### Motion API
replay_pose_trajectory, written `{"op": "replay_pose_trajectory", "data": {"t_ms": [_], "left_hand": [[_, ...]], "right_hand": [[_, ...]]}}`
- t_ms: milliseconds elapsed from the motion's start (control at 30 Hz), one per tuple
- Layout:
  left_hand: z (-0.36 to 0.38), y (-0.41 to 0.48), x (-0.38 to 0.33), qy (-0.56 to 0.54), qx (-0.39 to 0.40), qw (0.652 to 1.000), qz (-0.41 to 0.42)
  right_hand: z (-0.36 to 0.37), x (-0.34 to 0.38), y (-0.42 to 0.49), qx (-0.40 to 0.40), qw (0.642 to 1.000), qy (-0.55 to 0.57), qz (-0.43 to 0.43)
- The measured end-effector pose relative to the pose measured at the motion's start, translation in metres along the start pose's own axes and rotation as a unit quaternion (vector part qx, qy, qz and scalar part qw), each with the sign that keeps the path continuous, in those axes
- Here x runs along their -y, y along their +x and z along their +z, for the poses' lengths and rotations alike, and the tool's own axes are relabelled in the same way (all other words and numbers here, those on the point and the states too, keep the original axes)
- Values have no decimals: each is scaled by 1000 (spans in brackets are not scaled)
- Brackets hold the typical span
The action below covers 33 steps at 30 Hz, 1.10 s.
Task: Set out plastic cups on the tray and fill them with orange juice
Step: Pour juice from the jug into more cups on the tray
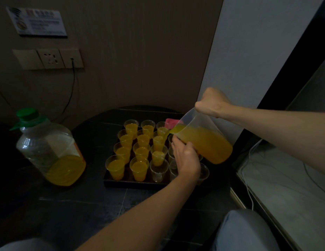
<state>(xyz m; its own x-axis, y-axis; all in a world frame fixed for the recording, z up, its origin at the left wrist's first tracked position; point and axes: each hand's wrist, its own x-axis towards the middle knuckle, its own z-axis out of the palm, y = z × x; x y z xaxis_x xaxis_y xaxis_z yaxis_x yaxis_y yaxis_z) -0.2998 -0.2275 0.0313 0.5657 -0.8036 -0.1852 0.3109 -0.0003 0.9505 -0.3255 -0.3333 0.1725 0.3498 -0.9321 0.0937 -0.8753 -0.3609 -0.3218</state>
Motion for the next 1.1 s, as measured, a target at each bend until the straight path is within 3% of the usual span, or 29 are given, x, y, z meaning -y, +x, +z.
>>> {"op": "replay_pose_trajectory", "data": {"t_ms": [600, 1100], "left_hand": [[0, -1, -5, -6, -13, 1000, -11], [-3, 7, -11, 16, -24, 1000, 2]], "right_hand": [[6, 2, 0, -1, 1000, -7, -5], [4, -11, -8, -56, 996, 60, 20]]}}
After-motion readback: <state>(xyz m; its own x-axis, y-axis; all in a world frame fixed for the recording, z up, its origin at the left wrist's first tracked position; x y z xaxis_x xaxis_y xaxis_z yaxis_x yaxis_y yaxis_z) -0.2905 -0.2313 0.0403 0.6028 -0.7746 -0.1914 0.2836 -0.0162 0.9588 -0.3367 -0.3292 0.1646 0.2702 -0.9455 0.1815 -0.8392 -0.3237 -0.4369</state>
